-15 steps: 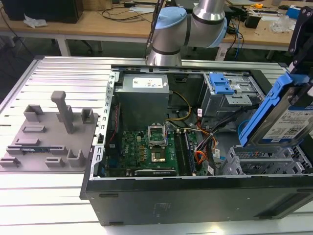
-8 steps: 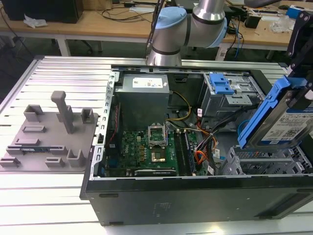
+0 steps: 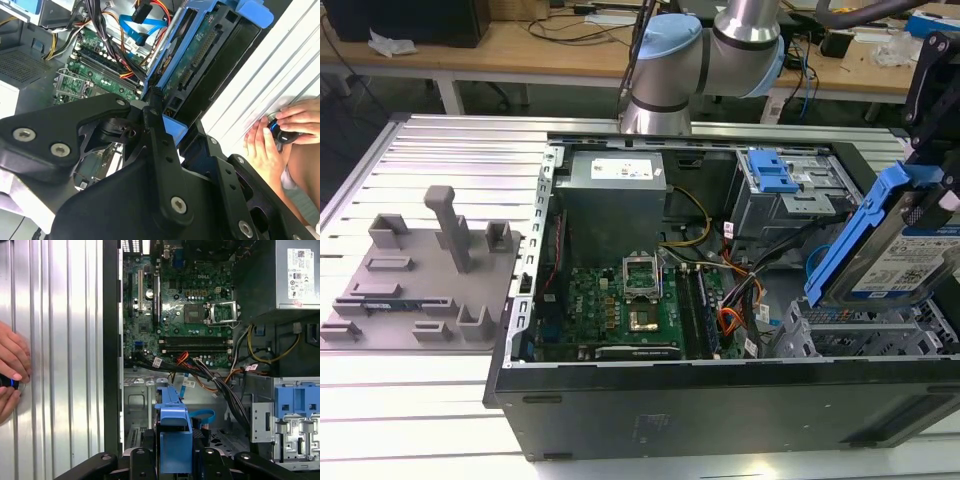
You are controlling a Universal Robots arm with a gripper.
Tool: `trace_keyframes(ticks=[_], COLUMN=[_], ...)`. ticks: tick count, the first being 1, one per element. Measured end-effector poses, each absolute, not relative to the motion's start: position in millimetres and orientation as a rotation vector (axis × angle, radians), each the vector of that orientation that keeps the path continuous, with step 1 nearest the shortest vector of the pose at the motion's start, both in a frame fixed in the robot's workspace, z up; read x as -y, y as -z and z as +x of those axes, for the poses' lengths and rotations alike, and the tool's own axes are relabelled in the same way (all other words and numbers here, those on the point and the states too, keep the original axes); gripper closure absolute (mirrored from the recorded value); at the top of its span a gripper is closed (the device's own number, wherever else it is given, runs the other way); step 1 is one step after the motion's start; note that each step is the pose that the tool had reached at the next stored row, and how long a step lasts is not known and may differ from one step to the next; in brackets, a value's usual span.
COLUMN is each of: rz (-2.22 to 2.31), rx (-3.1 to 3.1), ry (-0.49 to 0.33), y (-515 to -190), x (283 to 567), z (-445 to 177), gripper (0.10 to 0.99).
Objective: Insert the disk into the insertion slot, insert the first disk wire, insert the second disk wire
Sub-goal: 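Insert the disk into the insertion slot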
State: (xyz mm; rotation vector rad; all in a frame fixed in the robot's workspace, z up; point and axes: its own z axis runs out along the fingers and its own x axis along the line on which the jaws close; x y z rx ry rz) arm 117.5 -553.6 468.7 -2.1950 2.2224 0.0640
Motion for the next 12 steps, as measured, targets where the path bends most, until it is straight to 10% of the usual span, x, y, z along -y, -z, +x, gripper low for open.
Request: trace_keyframes(ticks=[12], rz=[-2.196], rx=[-2.223], ry=[-0.065], y=[-460.9], x=[554.5], z=[117.5], gripper=[0.722])
